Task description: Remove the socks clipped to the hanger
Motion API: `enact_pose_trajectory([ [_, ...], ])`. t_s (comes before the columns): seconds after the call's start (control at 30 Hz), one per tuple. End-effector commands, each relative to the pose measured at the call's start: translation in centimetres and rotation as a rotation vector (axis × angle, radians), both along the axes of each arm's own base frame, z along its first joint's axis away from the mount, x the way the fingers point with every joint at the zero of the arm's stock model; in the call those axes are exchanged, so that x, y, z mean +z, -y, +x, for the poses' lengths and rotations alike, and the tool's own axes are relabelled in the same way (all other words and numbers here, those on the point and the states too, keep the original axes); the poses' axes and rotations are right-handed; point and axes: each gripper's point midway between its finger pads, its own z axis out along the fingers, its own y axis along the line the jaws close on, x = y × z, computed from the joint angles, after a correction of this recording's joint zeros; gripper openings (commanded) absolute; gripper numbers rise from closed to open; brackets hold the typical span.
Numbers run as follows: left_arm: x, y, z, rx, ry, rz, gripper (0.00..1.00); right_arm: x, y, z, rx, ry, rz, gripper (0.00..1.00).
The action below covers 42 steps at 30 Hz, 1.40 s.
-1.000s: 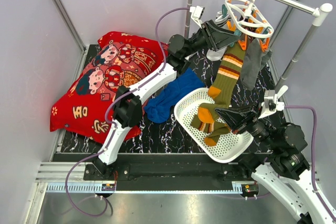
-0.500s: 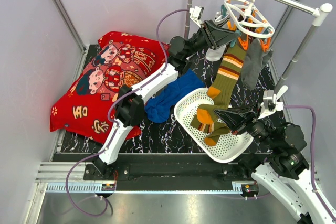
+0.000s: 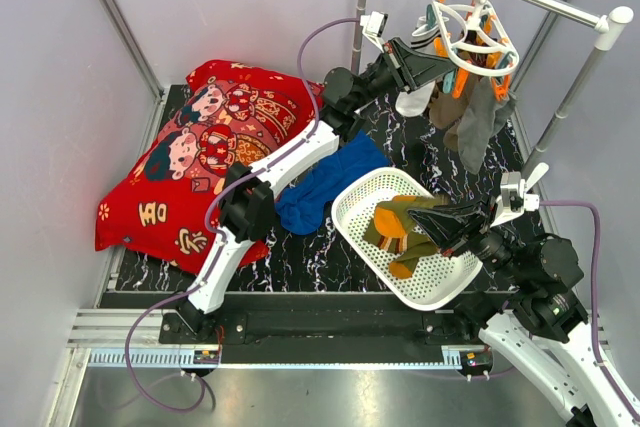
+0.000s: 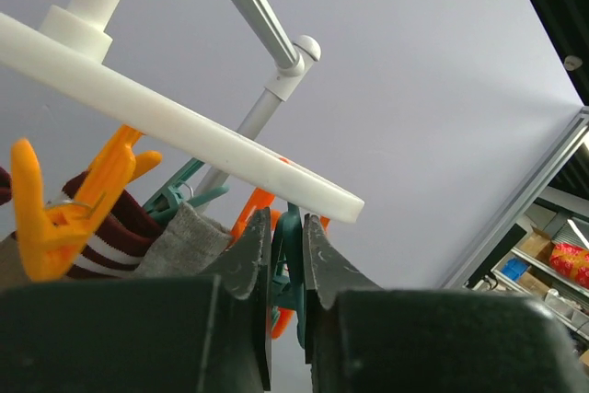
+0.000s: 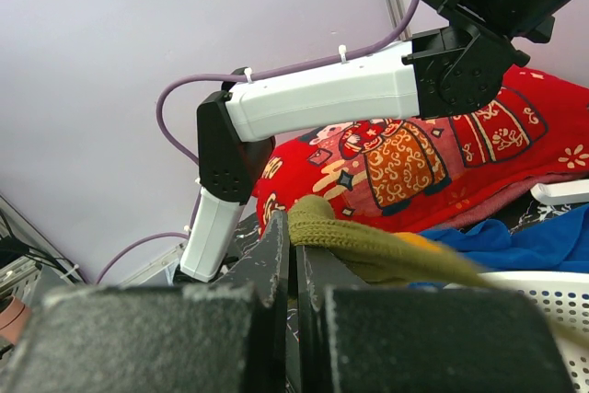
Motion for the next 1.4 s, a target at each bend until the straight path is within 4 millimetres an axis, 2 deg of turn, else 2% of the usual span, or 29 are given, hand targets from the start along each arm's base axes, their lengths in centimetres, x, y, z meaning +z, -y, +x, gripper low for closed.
enact_pose_trajectory([
  [0.0,4.2,-1.7,-1.4,0.02,0.067,-0.065,0.05,1.2,0.0,-0.7,0.023,0.034,0.03,0.0],
  [0.1,3.8,-1.6,-1.4,0.02,0.066,-0.059,0.16,0.6,0.0,-0.4,0.016,0.015,0.016,0.0],
  [0.13,4.2,-2.0,-1.6,0.021,0.073,-0.068,0.29,-0.2,0.0,-0.1,0.006,-0.017,0.003,0.0],
  [0.2,3.5,-2.2,-1.4,0.027,0.066,-0.066,0.34,-1.3,0.0,0.3,-0.01,-0.065,-0.014,0.0],
  [0.27,3.7,-2.7,-1.3,0.041,0.062,-0.069,0.41,-3.2,0.4,0.9,-0.051,-0.153,-0.039,0.03],
  [0.33,3.2,-2.9,-0.9,0.053,0.044,-0.056,0.43,-5.8,1.0,1.6,-0.103,-0.252,-0.076,0.07],
  [0.37,3.8,-3.4,-1.2,0.059,0.056,-0.063,0.46,-6.7,1.2,1.9,-0.126,-0.289,-0.088,0.08],
  [0.47,2.9,-3.6,-0.7,0.096,0.048,-0.036,0.56,-10.2,1.8,2.7,-0.193,-0.423,-0.131,0.08],
  [0.5,3.6,-4.1,-1.2,0.107,0.056,-0.034,0.61,-11.2,1.8,2.9,-0.201,-0.46,-0.143,0.08],
  [0.57,1.6,-4.1,0.1,0.159,0.009,0.02,0.66,-12.8,1.6,3.1,-0.211,-0.545,-0.145,0.1],
  [0.6,2.6,-4.9,-0.4,0.174,0.017,0.011,0.71,-13.9,1.5,3.3,-0.218,-0.581,-0.15,0.12],
  [0.63,0.6,-4.9,0.3,0.196,-0.018,0.04,0.73,-14.5,1.6,3.4,-0.233,-0.621,-0.142,0.14],
  [0.7,1.0,-6.1,0.5,0.241,-0.033,0.027,0.77,-15.6,1.9,4.0,-0.274,-0.658,-0.137,0.16],
  [0.73,-0.2,-6.2,0.9,0.259,-0.047,0.045,0.79,-15.8,2.0,4.2,-0.289,-0.678,-0.125,0.17],
  [0.8,0.3,-6.9,0.6,0.283,-0.044,0.045,0.8,-15.9,2.5,4.8,-0.334,-0.691,-0.107,0.18],
  [0.83,-0.2,-7.0,0.9,0.301,-0.047,0.07,0.81,-15.9,2.5,5.0,-0.348,-0.709,-0.092,0.22],
  [0.87,-1.2,-7.1,1.1,0.311,-0.061,0.094,0.82,-16.0,2.7,5.2,-0.364,-0.72,-0.084,0.28],
  [0.9,-0.4,-7.7,0.7,0.323,-0.051,0.094,0.83,-15.7,2.9,5.6,-0.385,-0.723,-0.076,0.38],
  [0.97,-2.6,-8.3,1.2,0.365,-0.09,0.157,0.91,-15.5,3.1,5.9,-0.409,-0.722,-0.083,0.54],
  [1.0,-2.1,-9.2,0.7,0.39,-0.081,0.165,0.92,-14.8,3.4,6.2,-0.431,-0.708,-0.088,0.59],
  [1.03,-2.5,-10.0,0.9,0.415,-0.088,0.182,0.93,-14.4,3.7,6.4,-0.446,-0.695,-0.092,0.67],
  [1.07,-2.7,-10.6,0.8,0.432,-0.09,0.193,0.99,-14.0,3.8,6.6,-0.456,-0.68,-0.096,0.68],
  [1.17,-4.7,-12.9,0.3,0.498,-0.103,0.276,0.99,-11.6,4.6,7.3,-0.504,-0.612,-0.101,0.72],
  [1.2,-4.4,-13.9,-0.4,0.527,-0.071,0.299,0.99,-10.3,5.1,7.8,-0.535,-0.578,-0.108,0.73],
  [1.23,-5.6,-14.5,-0.3,0.551,-0.093,0.361,0.99,-9.7,5.3,8.0,-0.552,-0.562,-0.115,0.73],
  [1.27,-5.9,-15.0,-0.6,0.567,-0.085,0.397,0.99,-8.1,5.7,8.2,-0.568,-0.531,-0.104,0.74],
  [1.3,-5.1,-15.9,-1.3,0.6,-0.031,0.425,0.99,-7.7,6.1,9.0,-0.613,-0.51,-0.132,0.75],
  [1.33,-6.4,-16.3,-1.6,0.607,-0.049,0.497,0.99,-7.1,6.5,9.3,-0.637,-0.49,-0.144,0.75],
  [1.37,-5.8,-17.1,-2.4,0.616,-0.029,0.515,0.99,-5.3,7.0,9.6,-0.665,-0.454,-0.139,0.76],
])
